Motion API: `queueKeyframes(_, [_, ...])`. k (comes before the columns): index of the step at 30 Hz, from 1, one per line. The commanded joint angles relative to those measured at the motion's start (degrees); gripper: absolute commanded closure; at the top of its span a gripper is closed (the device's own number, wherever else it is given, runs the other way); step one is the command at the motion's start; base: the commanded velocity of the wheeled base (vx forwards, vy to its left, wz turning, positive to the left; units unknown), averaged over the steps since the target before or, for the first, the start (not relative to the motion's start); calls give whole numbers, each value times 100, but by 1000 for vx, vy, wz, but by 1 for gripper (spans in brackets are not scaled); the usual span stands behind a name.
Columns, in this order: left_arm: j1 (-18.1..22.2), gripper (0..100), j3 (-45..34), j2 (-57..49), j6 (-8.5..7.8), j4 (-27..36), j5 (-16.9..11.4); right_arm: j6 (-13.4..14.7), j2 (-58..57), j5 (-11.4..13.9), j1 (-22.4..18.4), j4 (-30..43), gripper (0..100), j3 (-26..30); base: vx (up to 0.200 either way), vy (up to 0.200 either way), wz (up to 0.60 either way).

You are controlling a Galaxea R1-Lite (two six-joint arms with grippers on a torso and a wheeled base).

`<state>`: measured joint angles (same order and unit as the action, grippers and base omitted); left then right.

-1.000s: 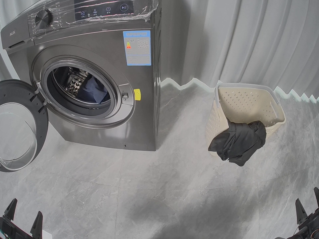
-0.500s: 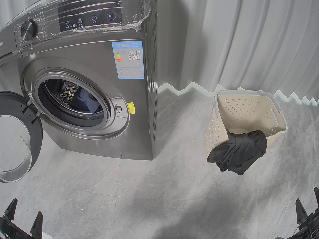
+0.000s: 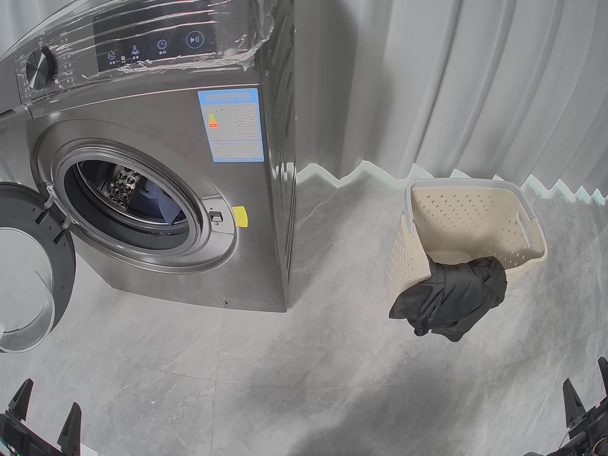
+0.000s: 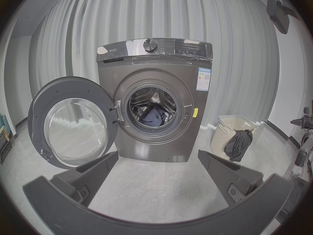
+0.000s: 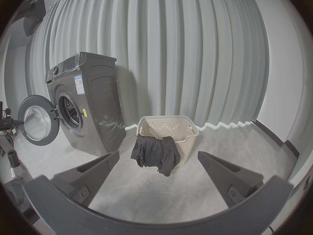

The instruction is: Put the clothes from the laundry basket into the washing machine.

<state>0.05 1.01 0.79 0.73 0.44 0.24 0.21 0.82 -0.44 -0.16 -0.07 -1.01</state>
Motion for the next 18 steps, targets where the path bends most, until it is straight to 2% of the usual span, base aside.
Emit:
queueKeyframes(1, [4, 0, -84, -79, 6, 0, 2, 6, -73, 0, -2, -1, 0, 92, 0, -200, 0])
queueKeyframes(18, [4, 0, -84, -79, -29, 0, -7, -3, -73, 0, -2, -1, 0, 92, 0, -200, 0])
